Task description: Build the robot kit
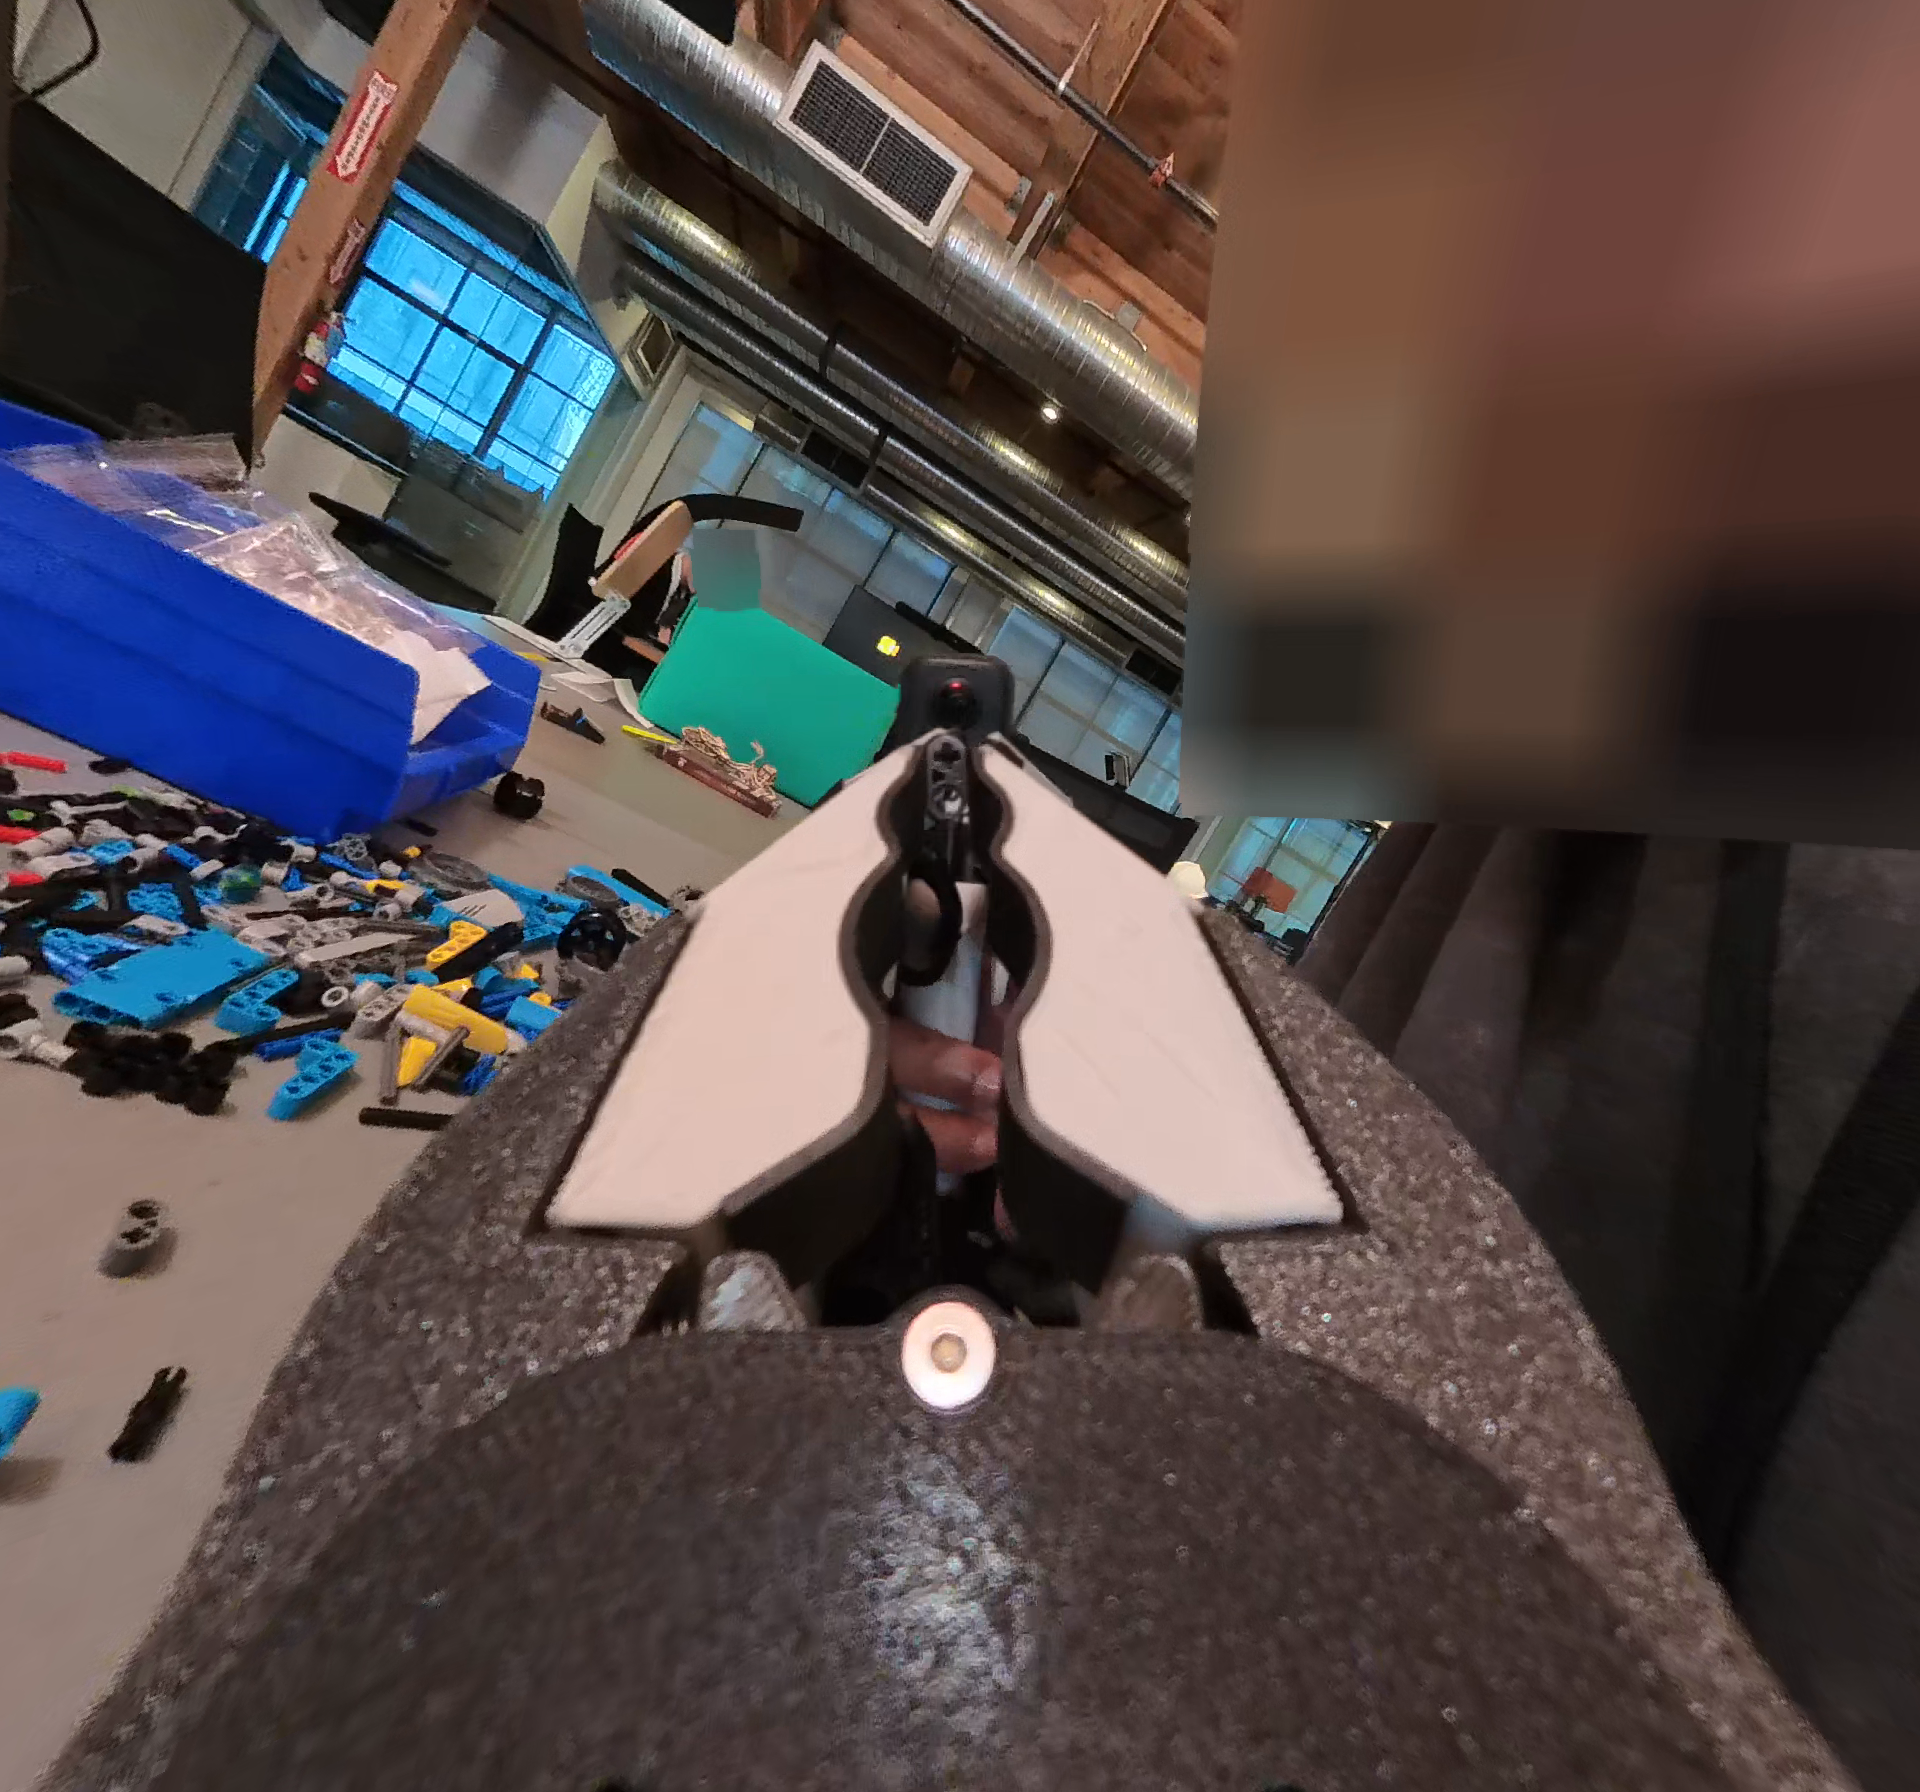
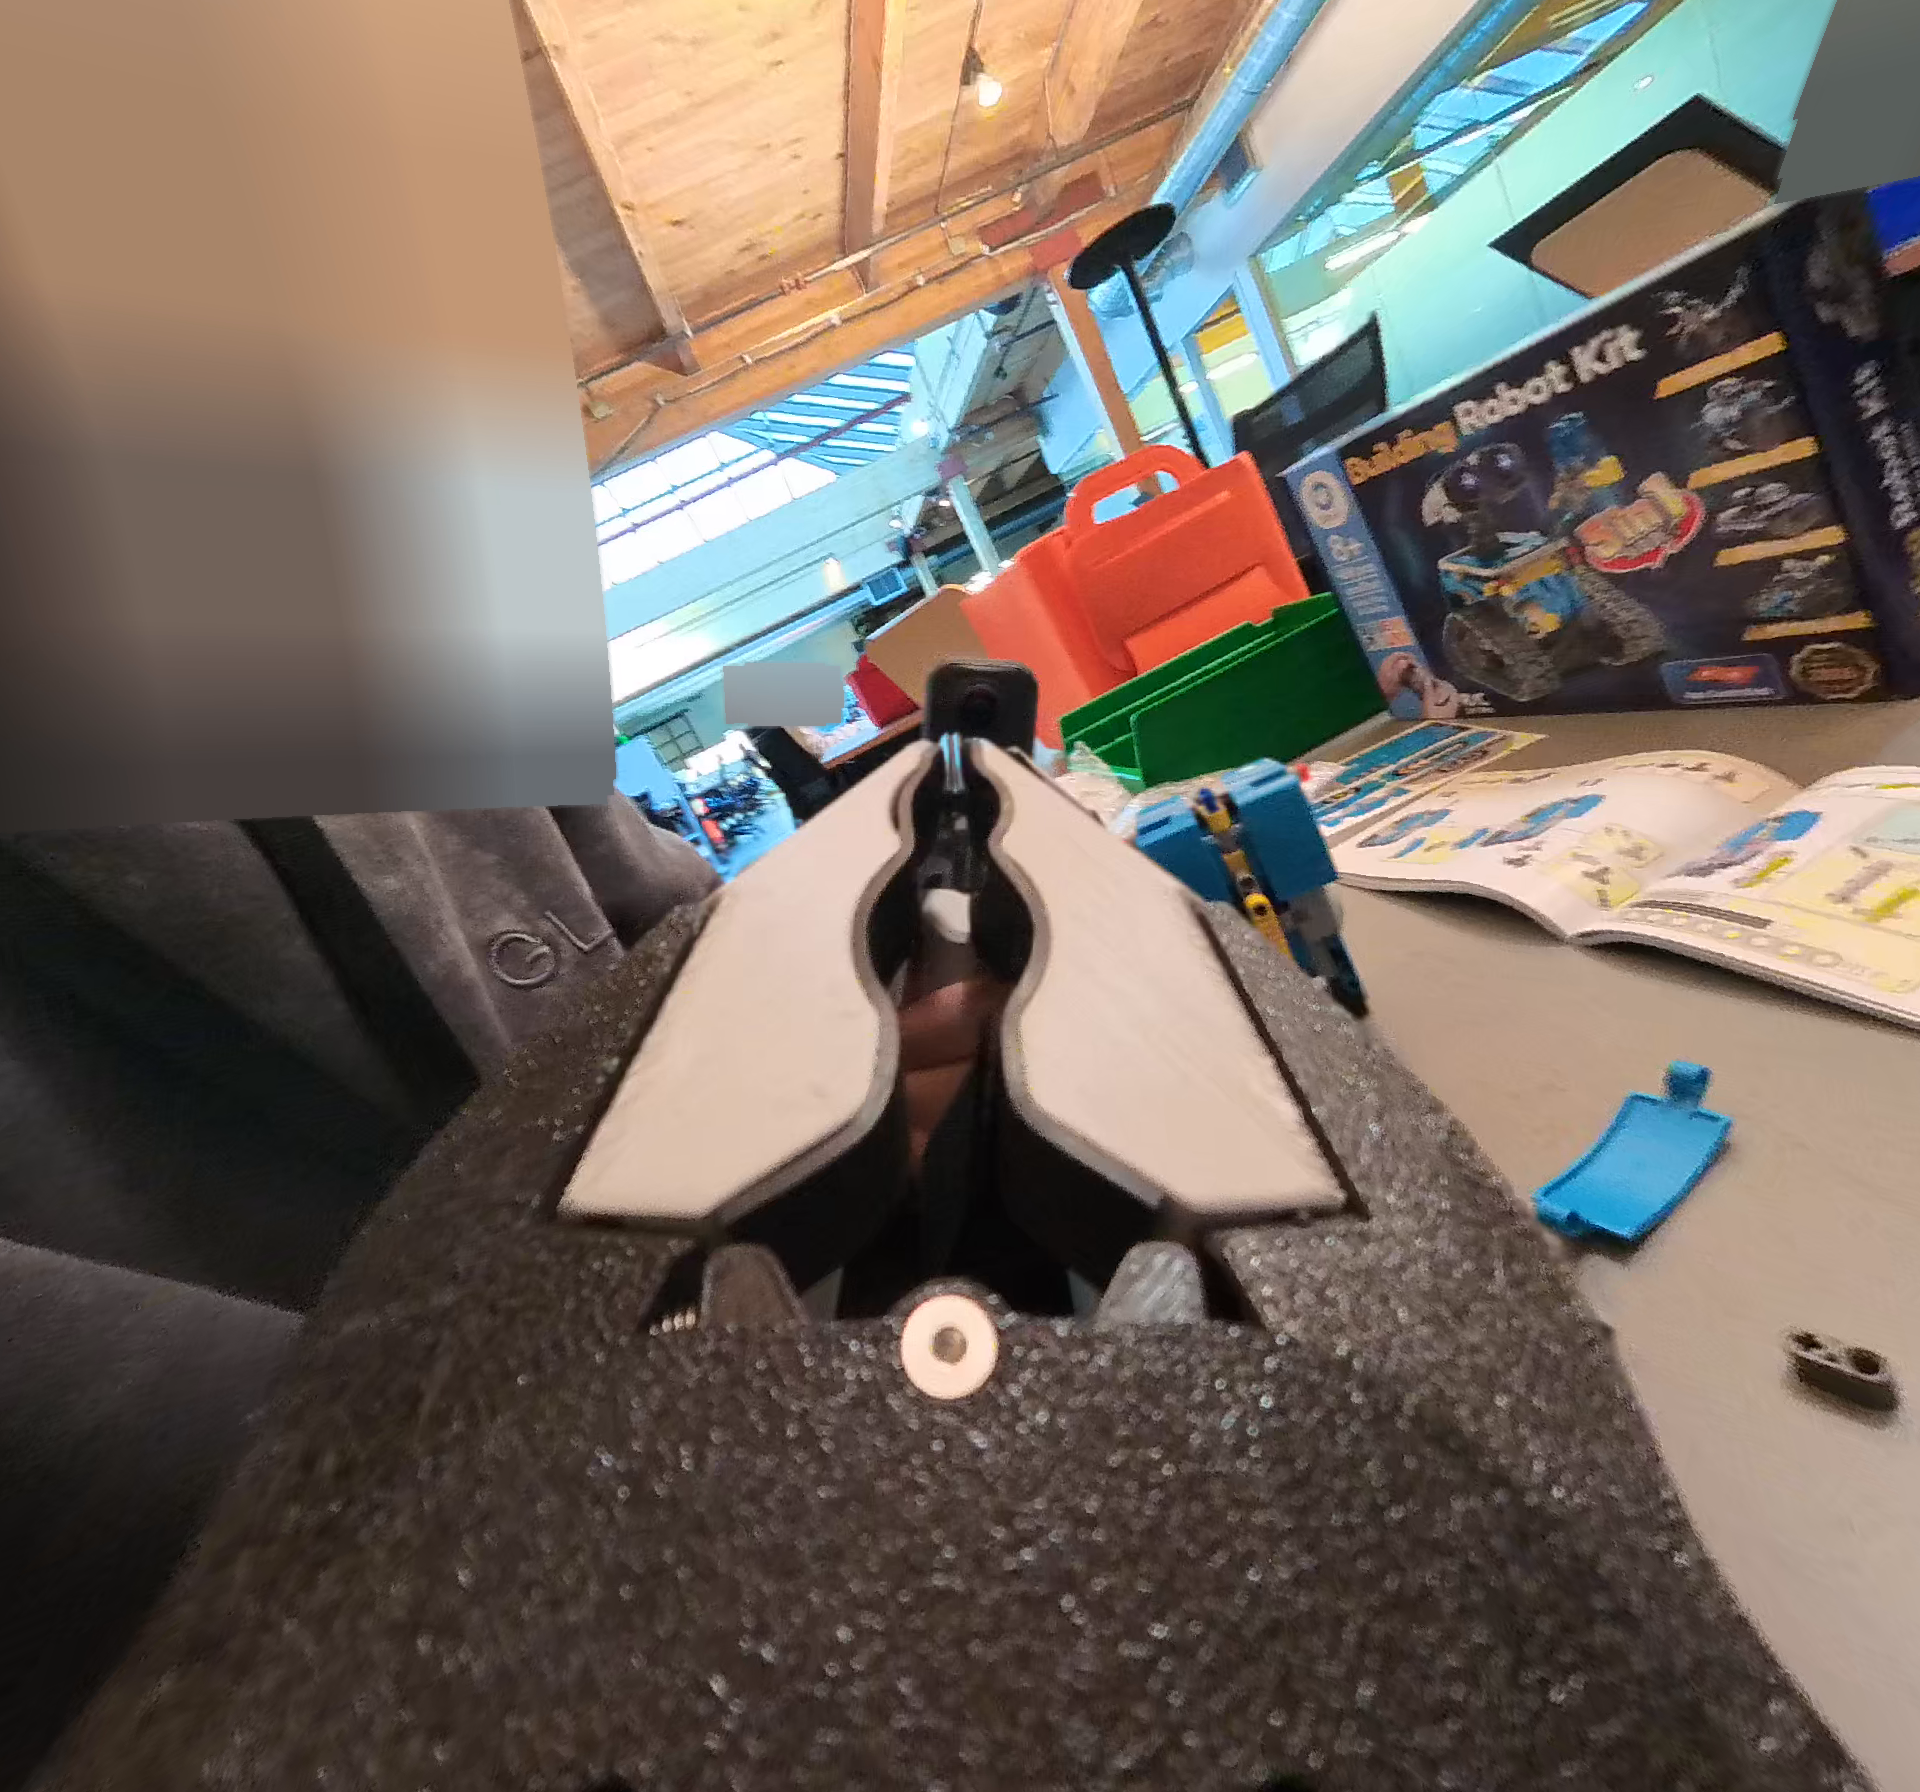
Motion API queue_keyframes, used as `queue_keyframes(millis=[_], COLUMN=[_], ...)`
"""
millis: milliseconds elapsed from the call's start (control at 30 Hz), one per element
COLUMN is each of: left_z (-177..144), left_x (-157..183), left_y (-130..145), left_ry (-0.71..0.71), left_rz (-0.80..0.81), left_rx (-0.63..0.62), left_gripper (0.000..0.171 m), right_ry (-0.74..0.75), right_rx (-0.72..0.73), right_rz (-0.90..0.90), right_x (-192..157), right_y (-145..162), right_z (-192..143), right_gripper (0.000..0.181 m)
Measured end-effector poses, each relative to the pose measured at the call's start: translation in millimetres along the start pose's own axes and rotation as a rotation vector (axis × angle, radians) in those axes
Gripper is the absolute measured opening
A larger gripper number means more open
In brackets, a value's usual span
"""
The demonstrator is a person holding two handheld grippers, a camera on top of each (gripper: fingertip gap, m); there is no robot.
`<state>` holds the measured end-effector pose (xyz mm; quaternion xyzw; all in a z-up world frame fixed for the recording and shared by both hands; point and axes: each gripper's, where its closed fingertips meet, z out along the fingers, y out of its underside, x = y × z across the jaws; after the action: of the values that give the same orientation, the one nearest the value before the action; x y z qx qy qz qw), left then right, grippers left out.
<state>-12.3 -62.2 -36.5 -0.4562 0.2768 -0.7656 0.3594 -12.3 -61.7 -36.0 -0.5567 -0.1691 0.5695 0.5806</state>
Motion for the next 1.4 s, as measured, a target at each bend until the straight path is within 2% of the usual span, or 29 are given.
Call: queue_keyframes(millis=[567,833,1133,1400], left_z=[-0.7,0.9,1.5,-0.6], left_x=[1.4,2.1,6.3,10.4], left_y=[-0.5,10.5,50.2,72.9], left_ry=[0.037,0.067,0.076,0.124], left_rz=[-0.073,-0.128,0.014,-0.022], left_rx=[0.012,-0.053,-0.344,-0.469], left_gripper=[0.006,0.006,0.005,0.005], right_ry=[0.065,0.081,-0.027,-0.067], right_rx=[-0.028,-0.131,-0.452,-0.585], right_rz=[-0.090,-0.199,-0.191,-0.196], right_x=[3.8,2.5,-5.3,-11.3], right_y=[2.0,8.2,30.3,46.0], right_z=[-2.0,-5.1,-33.5,-49.4], right_gripper=[0.003,0.003,0.003,0.003])
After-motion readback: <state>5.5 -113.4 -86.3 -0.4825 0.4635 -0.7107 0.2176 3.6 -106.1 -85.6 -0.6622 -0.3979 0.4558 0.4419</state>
